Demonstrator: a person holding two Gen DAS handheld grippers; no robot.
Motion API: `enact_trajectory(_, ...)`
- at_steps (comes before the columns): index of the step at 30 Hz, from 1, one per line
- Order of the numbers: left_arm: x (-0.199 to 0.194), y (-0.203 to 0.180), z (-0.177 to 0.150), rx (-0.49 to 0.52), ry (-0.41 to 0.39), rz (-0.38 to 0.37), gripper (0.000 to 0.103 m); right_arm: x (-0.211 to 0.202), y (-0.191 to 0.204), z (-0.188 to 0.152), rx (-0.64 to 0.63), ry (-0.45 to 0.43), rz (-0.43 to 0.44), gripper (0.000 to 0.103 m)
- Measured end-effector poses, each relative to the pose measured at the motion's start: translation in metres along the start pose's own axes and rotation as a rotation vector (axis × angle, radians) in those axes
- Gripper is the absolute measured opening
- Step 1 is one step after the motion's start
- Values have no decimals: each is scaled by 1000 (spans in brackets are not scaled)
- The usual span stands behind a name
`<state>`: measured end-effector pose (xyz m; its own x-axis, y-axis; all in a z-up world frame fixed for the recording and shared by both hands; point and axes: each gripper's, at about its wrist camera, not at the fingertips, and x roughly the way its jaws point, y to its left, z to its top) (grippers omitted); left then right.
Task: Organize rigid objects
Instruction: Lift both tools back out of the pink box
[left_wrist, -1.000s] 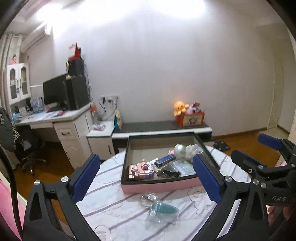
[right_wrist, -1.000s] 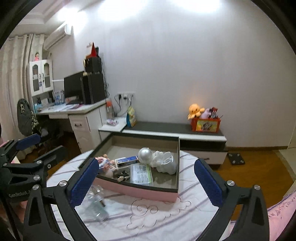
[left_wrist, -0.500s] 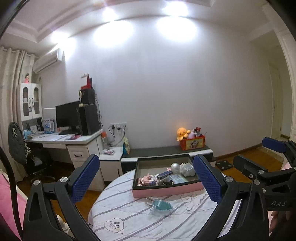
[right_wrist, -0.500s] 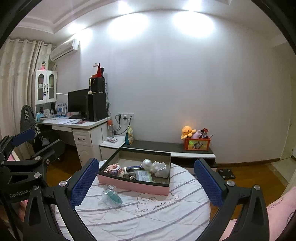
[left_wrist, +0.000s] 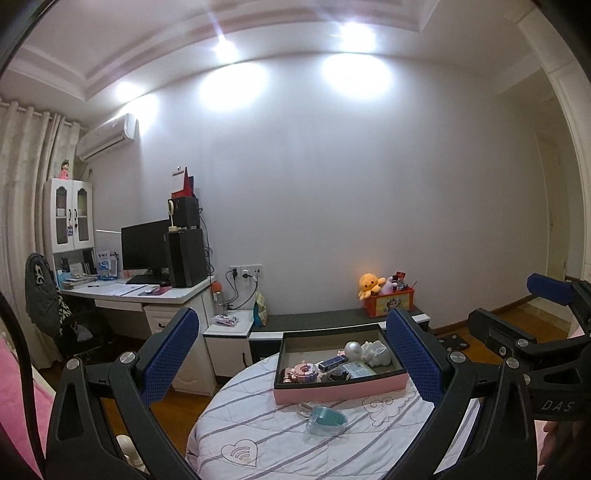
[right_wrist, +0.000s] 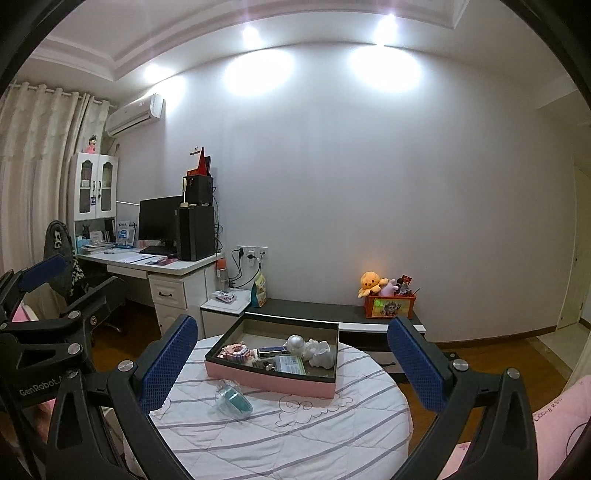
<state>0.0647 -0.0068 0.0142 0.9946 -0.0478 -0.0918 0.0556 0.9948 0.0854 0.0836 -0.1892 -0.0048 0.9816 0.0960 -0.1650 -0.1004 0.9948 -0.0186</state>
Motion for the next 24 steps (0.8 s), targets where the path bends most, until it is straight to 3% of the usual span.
enact_trajectory(13,23,-4,-14,-26,63,-53,103,10,-6,-10,10,35,-7,103)
enact_trajectory(18,50,-2,-37,-32,143,-96,103,28,-7,-24,16,90,3,103)
enact_trajectory(24,96,5,-87,-48,306,-107,103,66,-13,-56,29,184,16,103)
